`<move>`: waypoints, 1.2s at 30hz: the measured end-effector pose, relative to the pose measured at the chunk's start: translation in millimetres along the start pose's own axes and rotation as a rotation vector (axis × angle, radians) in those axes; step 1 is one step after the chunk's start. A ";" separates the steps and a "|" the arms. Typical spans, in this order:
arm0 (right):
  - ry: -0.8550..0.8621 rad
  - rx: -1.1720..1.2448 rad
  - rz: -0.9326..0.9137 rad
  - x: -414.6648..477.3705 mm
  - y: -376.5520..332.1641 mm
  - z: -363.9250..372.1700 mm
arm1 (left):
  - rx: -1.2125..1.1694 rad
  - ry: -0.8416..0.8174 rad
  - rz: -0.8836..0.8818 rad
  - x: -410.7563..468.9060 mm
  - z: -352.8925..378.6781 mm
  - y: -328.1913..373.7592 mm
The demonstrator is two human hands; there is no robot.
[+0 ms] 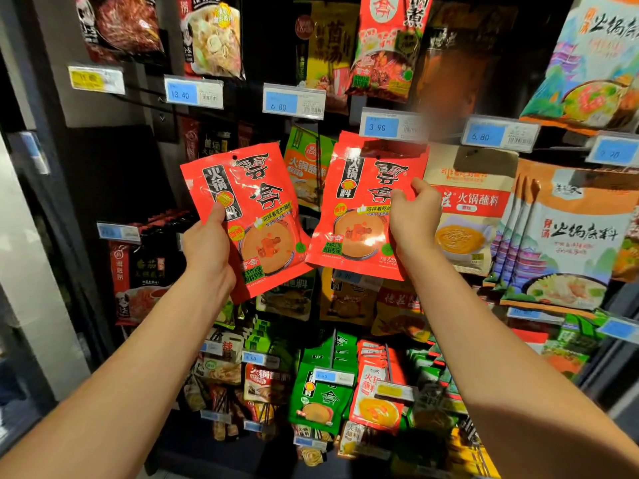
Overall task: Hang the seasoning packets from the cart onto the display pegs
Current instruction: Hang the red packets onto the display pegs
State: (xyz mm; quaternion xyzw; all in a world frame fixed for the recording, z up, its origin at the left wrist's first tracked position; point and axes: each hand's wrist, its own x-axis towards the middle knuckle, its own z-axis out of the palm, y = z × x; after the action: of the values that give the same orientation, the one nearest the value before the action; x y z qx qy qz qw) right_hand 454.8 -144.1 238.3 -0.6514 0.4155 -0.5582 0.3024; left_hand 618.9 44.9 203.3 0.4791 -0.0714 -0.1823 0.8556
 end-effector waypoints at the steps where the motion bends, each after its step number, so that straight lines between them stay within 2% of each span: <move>1: 0.000 0.003 -0.013 -1.9 0.3 -0.3 | -0.001 -0.004 -0.001 1.2 -0.8 -0.3; 8: -0.023 0.082 -0.153 -11.7 13.0 -2.4 | -0.039 -0.031 -0.017 15.9 -5.7 -4.5; 16: 0.092 0.208 -0.079 0.0 1.8 -7.7 | -0.046 -0.028 -0.025 18.2 -1.2 -5.9; 26: 0.063 -0.006 -0.045 14.1 -8.6 -2.0 | -0.042 -0.034 -0.020 19.7 -0.4 -2.9; 36: 0.077 -0.068 -0.044 23.7 -8.6 0.8 | -0.058 -0.014 -0.014 23.5 -4.8 -4.3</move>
State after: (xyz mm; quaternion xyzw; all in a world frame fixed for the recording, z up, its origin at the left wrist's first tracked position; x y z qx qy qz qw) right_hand 458.2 -160.9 256.7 -0.6483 0.4313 -0.5748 0.2514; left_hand 640.9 37.7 195.9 0.4531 -0.0687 -0.1936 0.8675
